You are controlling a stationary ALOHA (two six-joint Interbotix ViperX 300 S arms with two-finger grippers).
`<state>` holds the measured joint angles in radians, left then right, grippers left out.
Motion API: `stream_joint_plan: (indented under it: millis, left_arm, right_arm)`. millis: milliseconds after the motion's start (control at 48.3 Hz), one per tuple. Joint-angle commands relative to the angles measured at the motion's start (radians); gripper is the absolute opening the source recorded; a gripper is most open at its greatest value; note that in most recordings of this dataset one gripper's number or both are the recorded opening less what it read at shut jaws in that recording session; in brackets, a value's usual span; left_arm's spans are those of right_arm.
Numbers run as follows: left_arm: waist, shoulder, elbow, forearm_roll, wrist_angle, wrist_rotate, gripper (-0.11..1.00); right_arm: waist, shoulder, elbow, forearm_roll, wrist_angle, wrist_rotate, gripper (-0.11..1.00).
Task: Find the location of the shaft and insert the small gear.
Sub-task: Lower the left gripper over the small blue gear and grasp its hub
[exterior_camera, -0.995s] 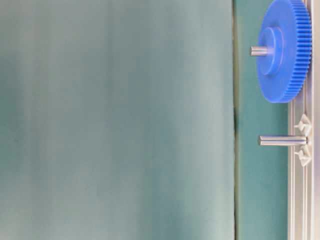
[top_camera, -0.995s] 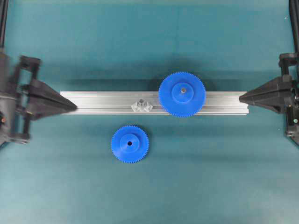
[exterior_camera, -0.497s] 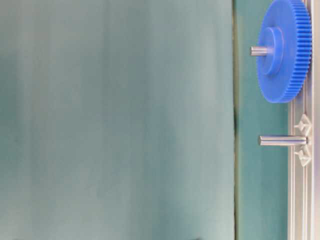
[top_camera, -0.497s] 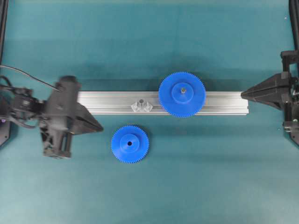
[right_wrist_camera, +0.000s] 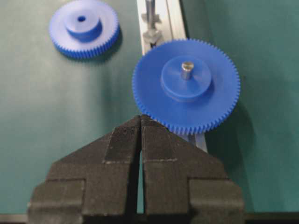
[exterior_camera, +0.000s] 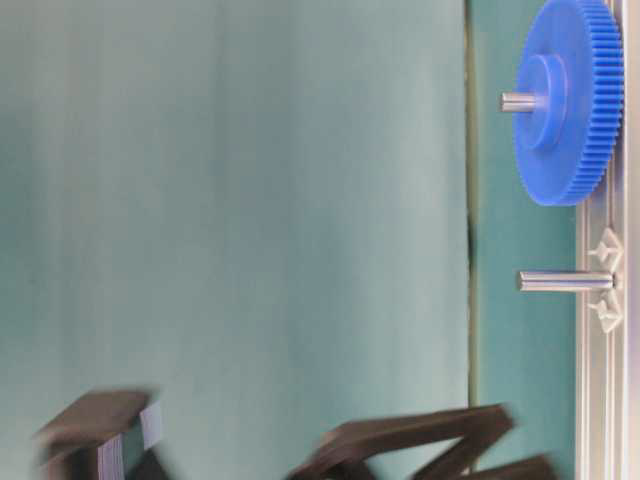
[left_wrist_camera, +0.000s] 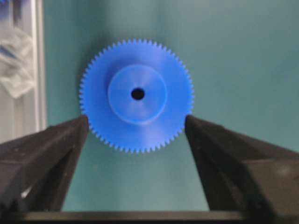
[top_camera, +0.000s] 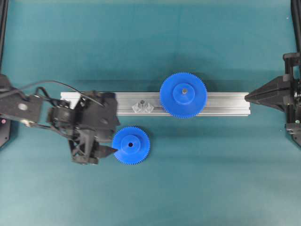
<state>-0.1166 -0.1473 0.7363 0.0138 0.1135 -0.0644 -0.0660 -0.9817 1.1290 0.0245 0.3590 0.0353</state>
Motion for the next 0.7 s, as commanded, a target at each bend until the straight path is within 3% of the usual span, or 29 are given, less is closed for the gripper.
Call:
stream_joint_plan:
  millis: [0, 290, 684]
  left_arm:
    - [-0.008, 0.049, -0.049, 0.002, 0.0, -0.002, 0.93]
    - [-0.008, 0.19, -0.118, 0.003, 0.0, 0.0, 0.92]
    - [-0.008, 0.264, -0.147, 0.002, 0.002, 0.0, 0.92]
  right_arm:
    - [-0.003, 0.008, -0.015, -0.002, -0.002, 0.006, 0.01]
    - [-0.003, 0.002, -0.009, -0.002, 0.018, 0.008, 0.01]
    - [-0.003, -0.02, 0.0, -0.002, 0.02, 0.008, 0.01]
